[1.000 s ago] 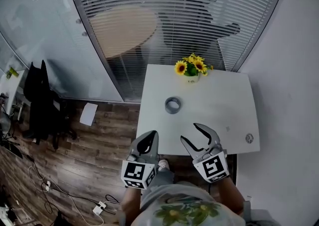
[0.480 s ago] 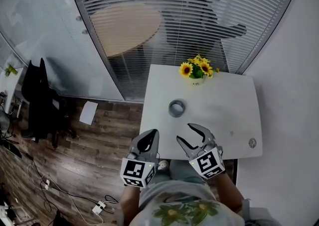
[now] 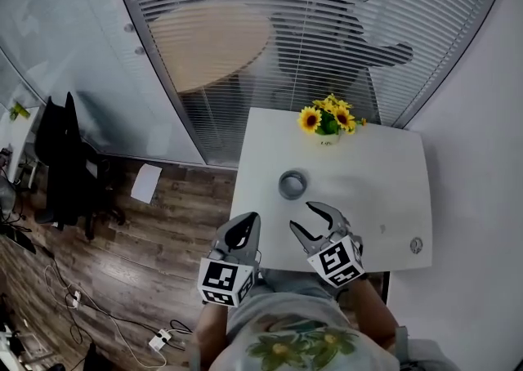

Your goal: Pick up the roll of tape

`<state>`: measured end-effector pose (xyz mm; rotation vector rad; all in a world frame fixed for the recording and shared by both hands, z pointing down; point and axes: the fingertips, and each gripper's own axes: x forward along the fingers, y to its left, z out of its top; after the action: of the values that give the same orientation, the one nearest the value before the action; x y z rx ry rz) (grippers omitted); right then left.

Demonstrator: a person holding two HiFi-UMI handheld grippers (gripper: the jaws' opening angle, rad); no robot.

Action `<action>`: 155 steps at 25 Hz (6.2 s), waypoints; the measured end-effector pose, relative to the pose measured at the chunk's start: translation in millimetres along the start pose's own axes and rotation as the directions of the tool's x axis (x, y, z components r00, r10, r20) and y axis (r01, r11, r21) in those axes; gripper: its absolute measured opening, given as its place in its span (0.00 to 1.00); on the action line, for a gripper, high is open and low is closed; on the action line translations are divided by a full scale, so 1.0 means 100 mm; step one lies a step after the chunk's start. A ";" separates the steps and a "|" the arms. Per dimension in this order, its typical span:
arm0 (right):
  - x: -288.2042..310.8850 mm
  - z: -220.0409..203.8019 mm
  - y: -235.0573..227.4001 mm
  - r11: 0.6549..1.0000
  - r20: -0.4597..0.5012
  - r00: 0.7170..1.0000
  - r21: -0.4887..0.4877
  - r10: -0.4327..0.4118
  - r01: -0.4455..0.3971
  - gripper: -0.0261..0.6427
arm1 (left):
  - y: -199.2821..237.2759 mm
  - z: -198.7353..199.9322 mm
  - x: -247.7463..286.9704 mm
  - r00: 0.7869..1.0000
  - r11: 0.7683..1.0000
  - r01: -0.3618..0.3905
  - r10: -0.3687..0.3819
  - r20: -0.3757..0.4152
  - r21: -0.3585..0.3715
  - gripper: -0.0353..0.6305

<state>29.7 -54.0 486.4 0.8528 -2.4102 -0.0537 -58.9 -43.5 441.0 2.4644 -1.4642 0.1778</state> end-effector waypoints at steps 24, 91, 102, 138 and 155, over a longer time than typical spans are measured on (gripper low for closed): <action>1.21 -0.73 -0.25 0.985 -0.270 0.948 0.010 0.171 -0.175 0.32 | 0.41 -0.30 0.85 0.985 0.994 0.086 -0.094 -0.148 -0.064 0.06; 1.47 -1.07 -0.19 0.949 -0.472 0.857 -0.114 0.207 -0.292 0.12 | 0.56 -0.55 1.19 0.971 0.989 0.114 -0.131 -0.199 -0.094 0.06; 1.29 -0.85 -0.18 0.962 -0.417 0.890 -0.112 0.182 -0.249 0.12 | 0.55 -0.49 1.04 0.977 0.992 0.096 -0.110 -0.184 -0.082 0.06; 0.70 -0.51 -0.04 0.843 -0.017 0.960 0.484 0.278 -0.236 0.12 | 0.36 -0.45 0.71 0.980 0.994 0.093 -0.100 -0.169 -0.051 0.06; 0.40 -0.30 -0.02 0.786 0.127 0.958 0.548 0.258 -0.285 0.12 | 0.15 -0.51 0.66 0.979 0.994 0.101 -0.108 -0.170 -0.046 0.06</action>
<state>22.0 -74.4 531.4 0.7312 -2.6018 0.7996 -39.2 -91.0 507.7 2.4213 -1.2527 0.3308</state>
